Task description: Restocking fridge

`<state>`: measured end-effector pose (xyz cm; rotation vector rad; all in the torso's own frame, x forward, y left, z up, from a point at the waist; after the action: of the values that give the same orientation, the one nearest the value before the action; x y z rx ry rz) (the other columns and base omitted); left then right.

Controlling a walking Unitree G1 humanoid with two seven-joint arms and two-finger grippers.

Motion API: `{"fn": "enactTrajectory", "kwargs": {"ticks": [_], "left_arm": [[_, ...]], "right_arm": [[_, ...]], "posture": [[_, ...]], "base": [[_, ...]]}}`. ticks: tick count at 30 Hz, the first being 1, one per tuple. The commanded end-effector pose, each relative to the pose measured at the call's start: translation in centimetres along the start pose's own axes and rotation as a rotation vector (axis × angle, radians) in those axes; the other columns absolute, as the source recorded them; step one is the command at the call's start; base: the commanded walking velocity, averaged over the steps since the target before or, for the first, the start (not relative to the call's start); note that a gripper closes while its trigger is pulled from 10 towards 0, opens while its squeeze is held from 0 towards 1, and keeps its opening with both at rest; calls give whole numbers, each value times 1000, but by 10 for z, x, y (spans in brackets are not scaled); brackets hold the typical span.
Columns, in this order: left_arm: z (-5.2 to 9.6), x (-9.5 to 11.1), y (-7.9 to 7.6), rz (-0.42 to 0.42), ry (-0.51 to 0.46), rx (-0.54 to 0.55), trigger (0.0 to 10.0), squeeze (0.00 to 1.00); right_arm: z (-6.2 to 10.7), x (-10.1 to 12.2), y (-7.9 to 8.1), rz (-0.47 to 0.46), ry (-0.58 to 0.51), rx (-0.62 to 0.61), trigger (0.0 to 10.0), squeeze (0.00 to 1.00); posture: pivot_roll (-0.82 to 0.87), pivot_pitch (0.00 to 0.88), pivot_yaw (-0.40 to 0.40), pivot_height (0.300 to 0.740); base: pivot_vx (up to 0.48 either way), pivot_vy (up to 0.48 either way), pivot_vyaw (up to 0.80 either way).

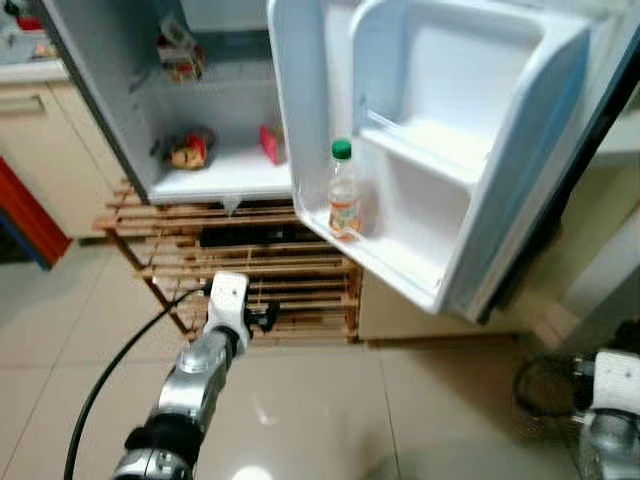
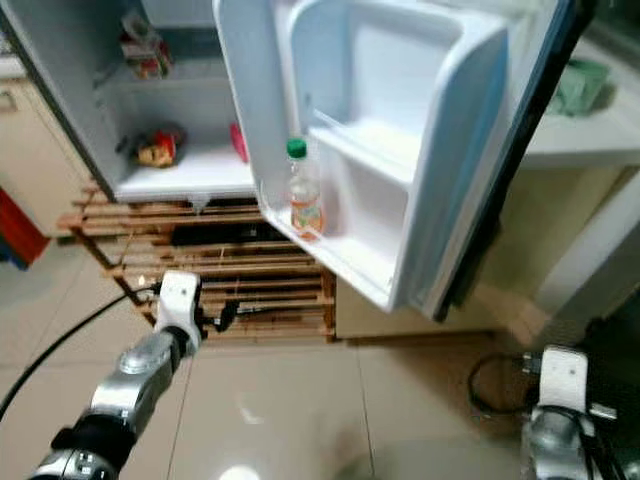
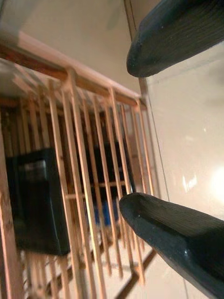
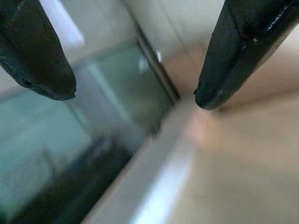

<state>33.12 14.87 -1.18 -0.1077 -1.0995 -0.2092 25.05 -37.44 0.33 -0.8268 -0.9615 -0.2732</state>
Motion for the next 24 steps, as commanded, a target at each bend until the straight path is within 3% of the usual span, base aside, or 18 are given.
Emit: {"fn": "enactTrajectory", "kwargs": {"ticks": [1,2,3,5,6,8,9,12,14,15,16,17,19,20,22,23,24], "left_arm": [[2,-18,-5,-71,78,-43,10000,0],[2,-18,-5,-71,78,-43,10000,0],[4,-36,-9,-135,165,-81,10000,0],[15,-73,-14,-183,346,-152,10000,0],[15,-73,-14,-183,346,-152,10000,0],[26,-101,-4,-209,454,-125,10000,0],[26,-101,-4,-209,454,-125,10000,0],[34,-119,2,-214,505,-79,10000,0],[39,-130,-2,-230,543,-90,10000,0],[39,-130,-2,-230,543,-90,10000,0],[48,-147,-11,-242,600,-108,10000,0],[48,-147,-11,-242,600,-108,10000,0],[59,-164,-23,-246,657,-119,10000,0],[59,-164,-23,-246,657,-119,10000,0],[71,-181,-29,-241,718,-111,10000,0],[71,-181,-29,-241,718,-111,10000,0],[75,-187,-30,-237,739,-105,10000,0]], "right_arm": [[-7,28,-9,0,-92,-36,10000,0],[-7,28,-9,0,-92,-36,10000,0],[-10,41,-12,-1,-125,-44,10000,0],[-15,63,-14,-34,-176,-50,10000,0],[-15,63,-14,-34,-176,-50,10000,0],[-15,94,-6,-90,-252,-1,10000,0],[-15,94,-6,-90,-252,-1,10000,0],[-9,122,12,-178,-323,113,10000,0],[5,141,33,-256,-398,257,10000,0],[5,141,33,-256,-398,257,10000,0],[21,154,53,-285,-444,400,10000,0],[21,154,53,-285,-444,400,10000,0],[38,161,74,-313,-446,550,10000,0],[38,161,74,-313,-446,550,10000,0],[73,164,107,-296,-444,818,10000,0],[73,164,107,-296,-444,818,10000,0],[97,165,122,-282,-431,969,10000,0]], "posture": [[-209,0,73,740],[-209,0,73,740],[-208,0,74,740],[-208,0,74,740],[-208,0,74,740],[-204,0,70,740],[-204,0,70,740],[-200,0,66,740],[-201,0,69,740],[-201,0,69,740],[-212,0,70,740],[-212,0,70,740],[-220,0,71,740],[-220,0,71,740],[-227,0,69,740],[-227,0,69,740],[-226,0,67,740]], "base": [[0,0,0],[0,0,0],[0,0,0],[0,0,0],[0,0,0],[0,0,0],[0,0,0],[0,0,0],[0,0,0],[0,0,0],[0,0,0],[0,0,0],[0,0,0],[0,0,0],[0,0,0],[0,0,0],[0,0,0]]}}
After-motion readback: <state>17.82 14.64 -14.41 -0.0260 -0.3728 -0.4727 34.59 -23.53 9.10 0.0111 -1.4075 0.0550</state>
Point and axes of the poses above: a point about 5 cm out from each wrist's last joint towards the gripper, its own z axis pointing back from the gripper into the wrist, its own x axis along the axis of the wrist's last joint, y = z × x, the point moved 5 cm from there along -z, pointing out of the wrist towards the gripper
